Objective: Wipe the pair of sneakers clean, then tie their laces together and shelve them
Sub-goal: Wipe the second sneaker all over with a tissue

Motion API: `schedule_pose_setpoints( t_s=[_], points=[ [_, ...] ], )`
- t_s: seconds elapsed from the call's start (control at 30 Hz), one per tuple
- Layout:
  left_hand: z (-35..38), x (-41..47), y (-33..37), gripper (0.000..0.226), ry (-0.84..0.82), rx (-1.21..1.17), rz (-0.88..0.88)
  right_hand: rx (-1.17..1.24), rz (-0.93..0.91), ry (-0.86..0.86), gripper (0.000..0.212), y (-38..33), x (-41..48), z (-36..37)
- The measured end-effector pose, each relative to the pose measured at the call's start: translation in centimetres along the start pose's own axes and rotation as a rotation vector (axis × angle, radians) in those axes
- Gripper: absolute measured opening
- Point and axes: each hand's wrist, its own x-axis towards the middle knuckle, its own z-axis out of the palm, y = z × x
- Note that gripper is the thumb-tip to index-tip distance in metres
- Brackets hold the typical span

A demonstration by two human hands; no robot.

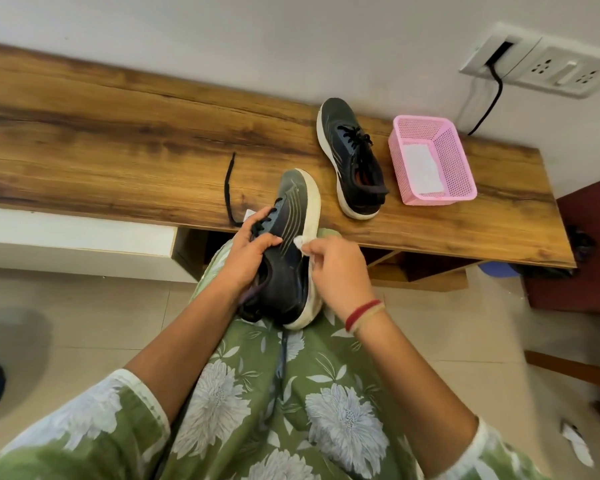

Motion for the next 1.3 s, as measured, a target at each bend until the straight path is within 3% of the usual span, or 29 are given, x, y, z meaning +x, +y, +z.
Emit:
schedule_pose_setpoints(
  t_s=[0.23, 0.33, 0.4, 0.47, 0.6, 0.73, 0.8, 0.93, 1.07, 1.2, 1.3],
  points=[
    [0.2, -0.2, 0.0, 0.053, -0.040, 0.102, 0.051, 0.017, -0.044, -0.072, 0.035, 0.8, -6.5, -0.1],
    [0.3, -0.2, 0.2, 0.050, 0.007, 0.044, 0.025, 0.385, 0.082, -0.098, 0.033, 1.5, -5.4, -2.3],
    [0.2, -0.2, 0.4, 0.049, 0.031, 0.005, -0.007, 0.483, 0.130, 0.078, 0.035, 2.0, -3.3, -3.3],
    [0.2, 0.0, 0.4, 0.049, 0.022, -0.005, -0.018, 0.387, 0.118, 0.153, 0.031, 1.9, -0.4, -3.4],
    [0.0, 0.4, 0.1, 0.050, 0.020, 0.004, -0.012, 0.213, 0.045, 0.039, 0.032, 1.1, 4.5, -1.3],
    [-0.1, 0.3, -0.1, 0.054, -0.032, 0.048, 0.061, -0.049, -0.060, 0.014, 0.038, 1.2, 3.0, 0.5],
    [-0.3, 0.3, -0.3, 0.055, -0.059, 0.064, 0.094, -0.060, -0.122, 0.035, 0.036, 1.3, 1.0, 0.5],
    [-0.8, 0.5, -0.7, 0.054, -0.100, 0.133, 0.149, -0.126, -0.076, -0.027, 0.036, 1.2, -2.6, 0.6],
    [-0.6, 0.3, -0.9, 0.052, -0.120, 0.163, 0.185, -0.160, -0.045, 0.082, 0.037, 0.7, -6.0, 2.0],
    [-0.6, 0.4, -0.9, 0.052, -0.120, 0.173, 0.194, -0.224, -0.163, 0.125, 0.041, 0.4, -8.5, 2.2],
    [-0.4, 0.4, -0.7, 0.052, -0.106, 0.170, 0.188, -0.030, -0.127, 0.041, 0.040, 0.9, -7.9, 0.3]
  ],
)
